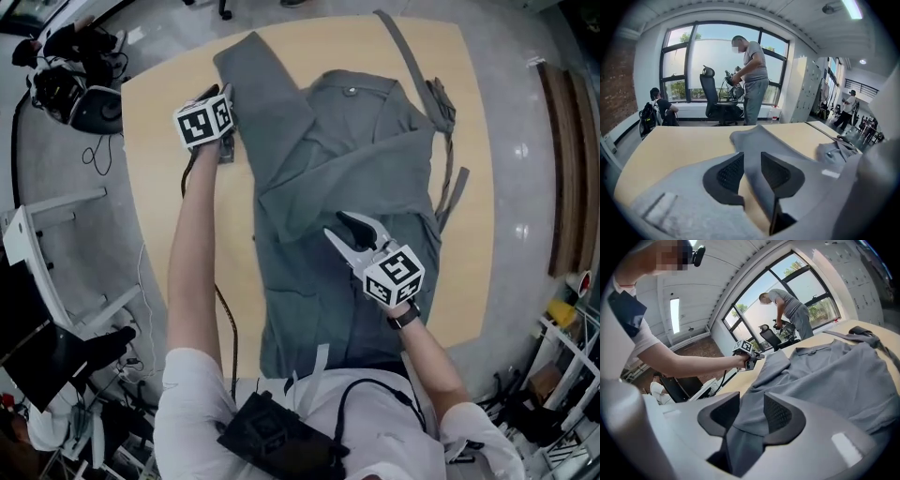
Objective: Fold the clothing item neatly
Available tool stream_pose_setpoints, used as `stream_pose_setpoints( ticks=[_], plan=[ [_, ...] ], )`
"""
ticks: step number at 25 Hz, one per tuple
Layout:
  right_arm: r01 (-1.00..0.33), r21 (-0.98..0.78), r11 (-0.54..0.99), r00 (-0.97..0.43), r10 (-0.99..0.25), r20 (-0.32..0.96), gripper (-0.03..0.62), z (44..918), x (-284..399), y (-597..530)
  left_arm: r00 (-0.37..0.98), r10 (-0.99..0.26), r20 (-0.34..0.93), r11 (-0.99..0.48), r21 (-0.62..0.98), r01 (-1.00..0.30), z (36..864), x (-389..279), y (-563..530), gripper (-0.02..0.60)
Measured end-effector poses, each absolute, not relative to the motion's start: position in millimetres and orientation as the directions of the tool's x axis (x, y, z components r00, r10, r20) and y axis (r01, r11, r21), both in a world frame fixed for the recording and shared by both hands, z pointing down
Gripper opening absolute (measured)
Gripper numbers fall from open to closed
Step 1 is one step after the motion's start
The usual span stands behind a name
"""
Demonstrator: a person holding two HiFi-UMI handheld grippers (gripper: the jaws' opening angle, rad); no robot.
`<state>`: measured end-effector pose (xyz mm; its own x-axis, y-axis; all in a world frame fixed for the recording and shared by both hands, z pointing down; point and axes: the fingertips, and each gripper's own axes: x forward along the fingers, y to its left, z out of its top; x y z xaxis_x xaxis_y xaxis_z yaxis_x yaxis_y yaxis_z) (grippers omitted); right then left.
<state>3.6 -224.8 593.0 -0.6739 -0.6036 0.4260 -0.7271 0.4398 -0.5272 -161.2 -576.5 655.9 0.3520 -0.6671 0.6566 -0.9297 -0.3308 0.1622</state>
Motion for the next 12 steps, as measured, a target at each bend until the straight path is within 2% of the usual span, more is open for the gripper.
stream_pose_setpoints(
  ticks=[3, 9, 10, 11, 12],
  plan=[
    [-0.718, -0.551, 0.424, -0.679, -0.601, 0.422, 0.152, 596.1, 9.3, -218.0, 0.329, -0.670, 0.666, -0.319, 0.143, -0.937, 669.2, -163.7, -612.9, 0.155],
    [-0.710, -0.614, 0.344, -0.667, -0.609, 0.429, 0.126, 598.8, 20.0, -198.3, 0.277, -0.620, 0.734, -0.322, 0.084, -0.943, 696.9, -172.7, -641.8, 0.157],
    [-0.707, -0.624, 0.332, -0.665, -0.613, 0.427, 0.126, 600.3, 24.3, -198.3, 0.270, -0.633, 0.725, -0.326, 0.066, -0.943, 693.4, -174.1, -643.6, 0.101],
    [-0.703, -0.636, 0.320, -0.664, -0.615, 0.425, 0.126, 601.9, 28.2, -197.8, 0.268, -0.647, 0.714, -0.334, 0.050, -0.941, 690.5, -175.2, -643.1, 0.017],
    [-0.698, -0.647, 0.308, -0.663, -0.619, 0.421, 0.126, 602.9, 30.8, -196.9, 0.275, -0.653, 0.706, -0.342, 0.050, -0.938, 689.6, -176.4, -639.4, 0.016]
  ],
)
